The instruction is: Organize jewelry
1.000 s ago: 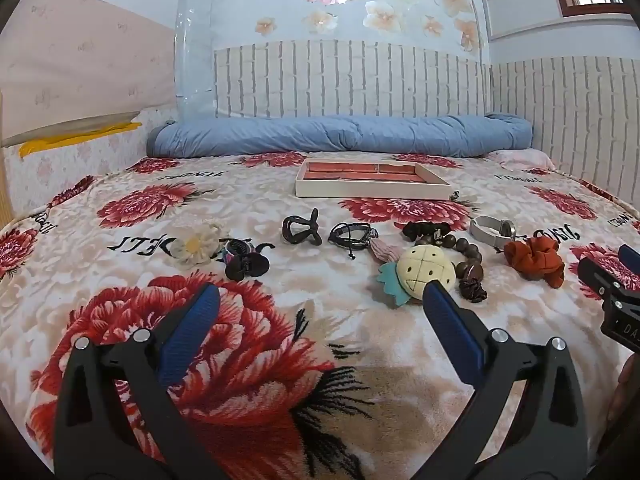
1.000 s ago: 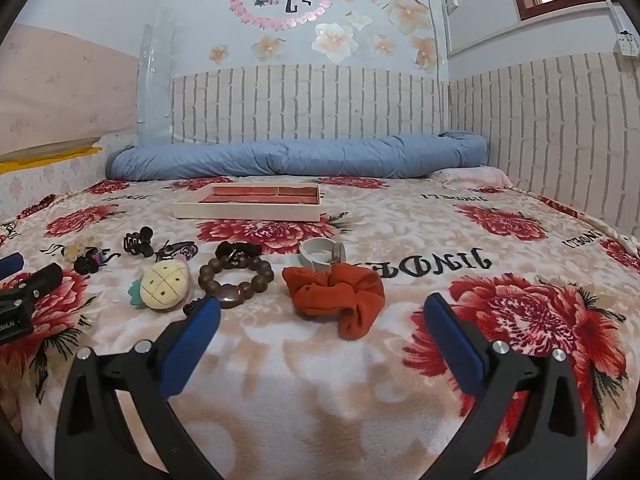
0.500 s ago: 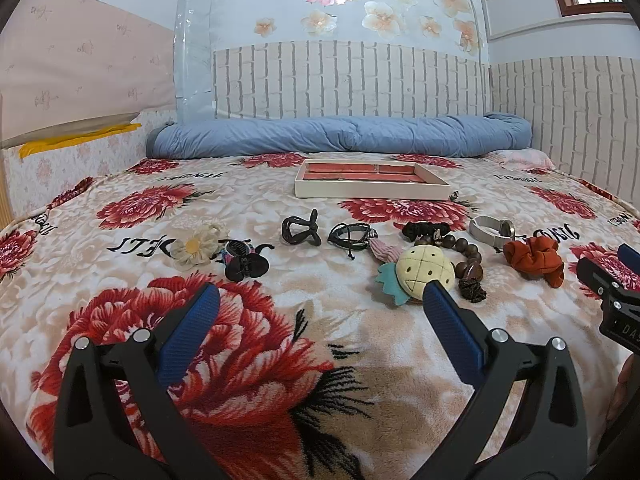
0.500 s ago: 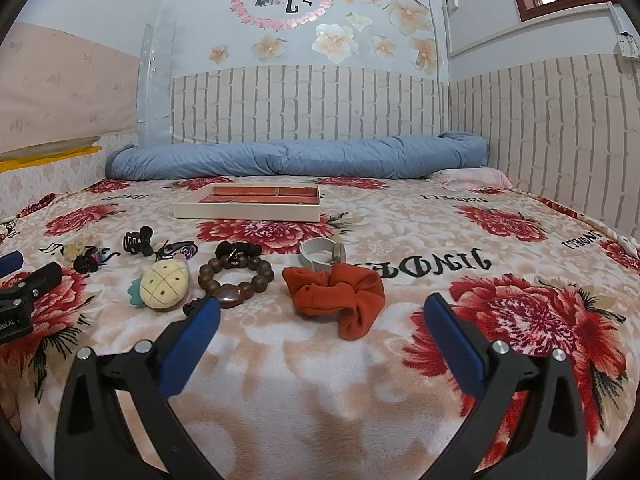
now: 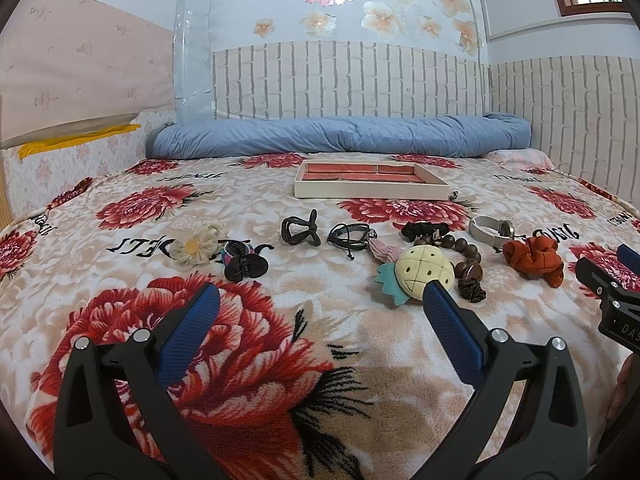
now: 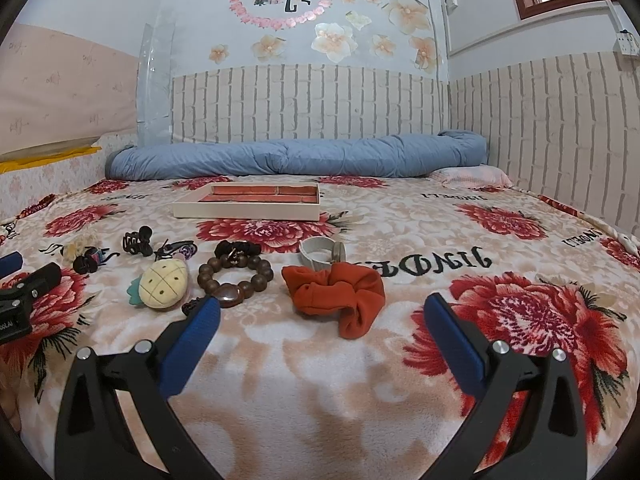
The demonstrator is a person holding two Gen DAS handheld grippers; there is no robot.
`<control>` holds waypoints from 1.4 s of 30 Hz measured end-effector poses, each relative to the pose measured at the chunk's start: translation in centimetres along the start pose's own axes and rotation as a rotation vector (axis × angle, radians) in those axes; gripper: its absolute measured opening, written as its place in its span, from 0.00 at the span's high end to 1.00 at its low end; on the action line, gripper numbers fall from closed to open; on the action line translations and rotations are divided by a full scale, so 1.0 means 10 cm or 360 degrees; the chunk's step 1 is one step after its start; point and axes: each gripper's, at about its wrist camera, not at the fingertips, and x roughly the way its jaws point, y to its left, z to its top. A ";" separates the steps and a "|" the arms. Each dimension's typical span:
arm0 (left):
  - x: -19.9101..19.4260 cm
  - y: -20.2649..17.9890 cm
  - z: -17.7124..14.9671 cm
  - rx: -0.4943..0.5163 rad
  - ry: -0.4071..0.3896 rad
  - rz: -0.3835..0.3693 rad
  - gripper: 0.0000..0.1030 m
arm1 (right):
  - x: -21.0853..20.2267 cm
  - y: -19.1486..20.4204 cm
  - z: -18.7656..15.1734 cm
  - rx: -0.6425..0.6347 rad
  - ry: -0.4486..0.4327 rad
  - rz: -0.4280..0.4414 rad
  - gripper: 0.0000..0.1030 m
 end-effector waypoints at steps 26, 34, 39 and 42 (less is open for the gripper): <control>0.00 0.00 0.01 0.0001 -0.0004 -0.0002 0.05 | 0.01 0.01 0.00 0.0000 -0.0001 0.0001 0.04; 0.00 -0.01 0.01 0.0002 -0.0004 -0.0003 0.05 | 0.00 0.01 -0.02 0.0000 -0.0001 0.0002 0.04; 0.01 -0.01 0.03 0.0005 -0.0004 -0.0003 0.05 | 0.01 0.01 0.00 0.0003 0.0002 0.0000 0.04; 0.01 -0.01 0.03 0.0005 -0.0002 -0.0004 0.05 | 0.03 0.00 -0.03 0.0004 0.0005 0.0000 0.04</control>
